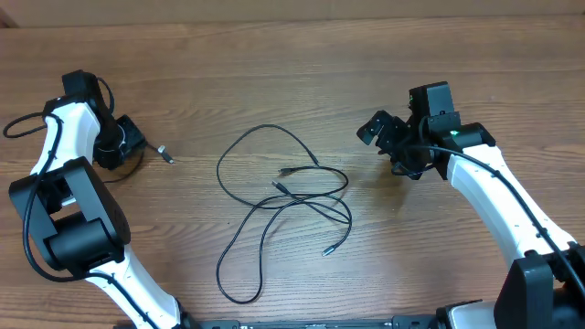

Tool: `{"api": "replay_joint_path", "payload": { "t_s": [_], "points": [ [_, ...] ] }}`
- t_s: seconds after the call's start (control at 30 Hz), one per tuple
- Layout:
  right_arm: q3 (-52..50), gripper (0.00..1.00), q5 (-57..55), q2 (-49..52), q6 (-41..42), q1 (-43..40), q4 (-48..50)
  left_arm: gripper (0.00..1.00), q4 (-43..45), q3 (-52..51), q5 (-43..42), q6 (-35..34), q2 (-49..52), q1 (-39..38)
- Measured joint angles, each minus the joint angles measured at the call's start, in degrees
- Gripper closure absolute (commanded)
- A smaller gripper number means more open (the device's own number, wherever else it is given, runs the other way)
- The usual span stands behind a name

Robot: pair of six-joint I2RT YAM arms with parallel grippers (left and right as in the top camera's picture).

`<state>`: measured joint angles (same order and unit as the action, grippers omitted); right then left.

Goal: Untangle cables
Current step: 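Carry the cable left with the left gripper and lay it at the table's left edge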

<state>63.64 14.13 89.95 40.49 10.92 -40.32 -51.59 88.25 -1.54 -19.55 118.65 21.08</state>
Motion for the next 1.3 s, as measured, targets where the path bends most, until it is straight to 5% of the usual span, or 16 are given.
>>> {"api": "replay_joint_path", "payload": {
  "t_s": [0.47, 0.77, 0.83, 0.87, 0.9, 0.93, 1.3],
  "points": [
    [0.00, 0.00, 0.00, 0.00, -0.02, 0.00, 0.00, 0.37, 1.33, -0.02, -2.12, -0.17, 0.00, 0.00],
    [0.00, 0.00, 0.02, 0.00, 0.00, 0.00, 0.00, 0.36, 9.81, -4.00, -2.40, -2.82, 0.00, -1.03],
    [0.00, 0.00, 0.00, 0.00, 0.00, 0.00, 0.02, 0.50, 12.13, -5.86, -2.49, -3.04, 0.00, -2.03],
    [0.00, 0.00, 0.00, 0.00, -0.02, 0.00, -0.02, 0.65, 12.90, -6.49, -2.51, -3.02, 0.00, -2.40],
    [0.00, 0.00, 0.00, 0.00, 0.00, 0.00, 0.02, 0.91, 13.75, -7.23, -2.12, -3.06, 0.00, -2.89],
    [0.00, 0.00, 0.00, 0.00, 0.00, 0.00, 0.02, 0.96, 14.62, -7.72, -1.84, -3.17, 0.00, -3.23],
    [0.00, 0.00, 0.00, 0.00, 0.00, 0.00, -0.02, 0.96, 20.35, -8.48, 10.36, -2.32, 0.02, -2.64]
  ]
}}
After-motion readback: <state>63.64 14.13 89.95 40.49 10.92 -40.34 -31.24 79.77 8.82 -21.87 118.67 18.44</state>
